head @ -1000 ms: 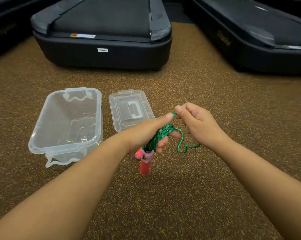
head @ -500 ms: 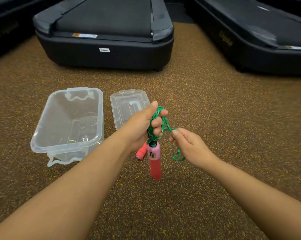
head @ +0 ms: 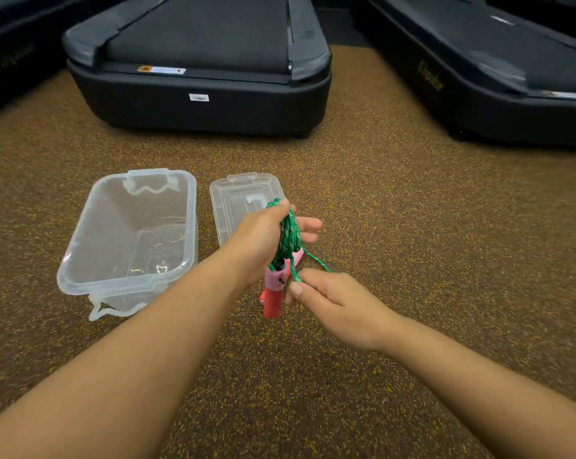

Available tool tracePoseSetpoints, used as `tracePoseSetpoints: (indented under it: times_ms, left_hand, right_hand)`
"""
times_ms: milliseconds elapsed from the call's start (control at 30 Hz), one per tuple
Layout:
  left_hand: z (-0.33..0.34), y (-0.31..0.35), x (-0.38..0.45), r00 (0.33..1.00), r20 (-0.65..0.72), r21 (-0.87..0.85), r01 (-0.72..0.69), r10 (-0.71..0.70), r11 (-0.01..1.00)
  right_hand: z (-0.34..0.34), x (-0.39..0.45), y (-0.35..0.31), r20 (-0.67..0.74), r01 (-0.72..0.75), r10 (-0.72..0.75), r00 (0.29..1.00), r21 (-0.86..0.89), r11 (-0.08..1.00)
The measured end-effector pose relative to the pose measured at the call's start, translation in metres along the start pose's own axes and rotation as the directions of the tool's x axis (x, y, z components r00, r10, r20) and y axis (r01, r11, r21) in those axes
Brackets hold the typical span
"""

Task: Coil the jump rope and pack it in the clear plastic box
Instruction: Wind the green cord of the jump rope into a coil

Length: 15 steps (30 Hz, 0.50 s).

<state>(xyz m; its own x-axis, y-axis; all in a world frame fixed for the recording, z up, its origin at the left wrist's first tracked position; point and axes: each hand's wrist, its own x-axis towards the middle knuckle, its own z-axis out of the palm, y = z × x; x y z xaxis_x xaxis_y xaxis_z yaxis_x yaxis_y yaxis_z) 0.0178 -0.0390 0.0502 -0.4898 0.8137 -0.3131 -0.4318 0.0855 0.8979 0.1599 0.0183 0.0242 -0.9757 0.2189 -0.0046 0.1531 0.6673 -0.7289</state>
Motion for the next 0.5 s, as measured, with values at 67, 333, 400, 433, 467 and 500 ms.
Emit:
tracePoseSetpoints:
  times_ms: [67, 333, 400, 433, 467, 500]
  left_hand:
    - [-0.005, -0.006, 0.001, 1.000, -0.008, 0.144, 0.011, -0.010, 0.989]
    - [-0.010, -0.001, -0.015, 0.969, 0.216, 0.501, -0.005, -0.120, 0.865]
    - [-0.007, 0.004, -0.021, 0.951, 0.275, 0.542, -0.033, -0.140, 0.840]
    - [-0.006, 0.004, -0.022, 0.944, 0.296, 0.544, -0.044, -0.142, 0.838]
    - [-0.005, 0.005, -0.022, 0.939, 0.315, 0.535, -0.054, -0.139, 0.843]
    - [-0.004, 0.004, -0.022, 0.935, 0.328, 0.521, -0.062, -0.133, 0.852]
  right_hand:
    - [-0.011, 0.003, -0.011, -0.021, 0.016, -0.013, 1.000, 0.100, 0.995]
    - [-0.057, 0.017, -0.008, -0.322, 0.039, 0.047, 0.946, 0.255, 0.966]
    - [-0.061, 0.019, 0.000, -0.362, 0.005, 0.077, 0.929, 0.219, 0.976]
    - [-0.062, 0.020, 0.004, -0.374, -0.012, 0.093, 0.923, 0.215, 0.977]
    - [-0.061, 0.021, 0.007, -0.384, -0.023, 0.106, 0.917, 0.215, 0.976]
    - [-0.061, 0.022, 0.010, -0.394, -0.037, 0.120, 0.911, 0.212, 0.977]
